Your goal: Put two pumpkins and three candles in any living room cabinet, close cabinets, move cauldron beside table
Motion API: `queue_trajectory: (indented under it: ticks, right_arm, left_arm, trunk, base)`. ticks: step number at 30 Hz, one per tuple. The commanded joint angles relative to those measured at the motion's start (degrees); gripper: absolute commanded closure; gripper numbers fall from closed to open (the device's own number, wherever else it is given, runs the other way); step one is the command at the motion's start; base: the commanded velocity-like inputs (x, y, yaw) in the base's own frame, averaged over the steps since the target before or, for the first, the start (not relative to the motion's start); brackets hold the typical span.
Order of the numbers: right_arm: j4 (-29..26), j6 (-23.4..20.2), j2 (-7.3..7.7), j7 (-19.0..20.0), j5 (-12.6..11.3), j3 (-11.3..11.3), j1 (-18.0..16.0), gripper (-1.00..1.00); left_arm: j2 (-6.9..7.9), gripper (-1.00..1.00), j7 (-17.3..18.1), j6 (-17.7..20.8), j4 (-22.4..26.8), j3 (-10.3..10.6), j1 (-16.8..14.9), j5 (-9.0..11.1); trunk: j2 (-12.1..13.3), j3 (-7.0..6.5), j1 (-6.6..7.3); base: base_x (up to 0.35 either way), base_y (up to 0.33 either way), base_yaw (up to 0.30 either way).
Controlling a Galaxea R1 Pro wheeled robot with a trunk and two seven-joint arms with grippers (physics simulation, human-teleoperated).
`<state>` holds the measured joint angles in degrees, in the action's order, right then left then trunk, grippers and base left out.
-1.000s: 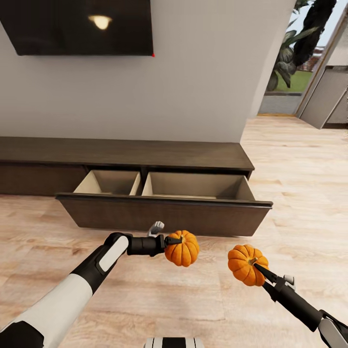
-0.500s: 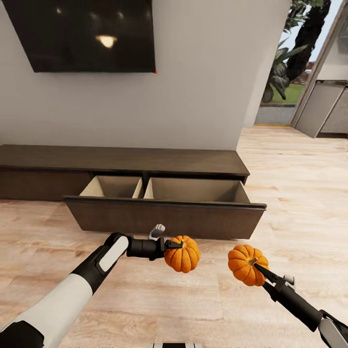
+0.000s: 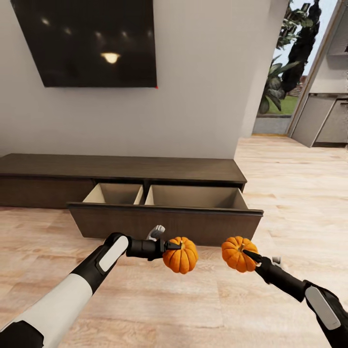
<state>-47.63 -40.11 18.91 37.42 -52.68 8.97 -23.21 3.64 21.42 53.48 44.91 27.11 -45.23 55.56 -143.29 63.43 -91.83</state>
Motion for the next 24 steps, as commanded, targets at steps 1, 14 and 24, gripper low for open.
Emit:
queue_trajectory:
  ticks: [1,14,24]
  right_arm:
    - [-0.33,-1.54,-0.12,-3.24,-0.28,-0.38,-1.61,1.00]
    - [-0.28,-9.80,-0.17,-18.58,0.08,-1.09,-8.09,1.00]
    - [-1.50,-10.42,-0.39,-26.09,0.21,-5.72,-8.67,1.00]
  left_arm:
    - [0.02,1.00,-0.42,-0.07,0.10,0.14,-0.02,-0.14]
    - [0.10,1.00,-1.98,-0.26,0.48,0.18,-0.04,-0.19]
    - [0.07,1.00,-7.76,-0.38,0.62,0.24,-0.10,-2.02]
  trunk:
    - [-0.01,-0.17,0.04]
    - [3.48,-2.69,2.03]
    - [7.49,-4.49,4.22]
  base:
    - [0.000,0.000,0.000]
    - [0.000,0.000,0.000]
    - [0.000,0.000,0.000]
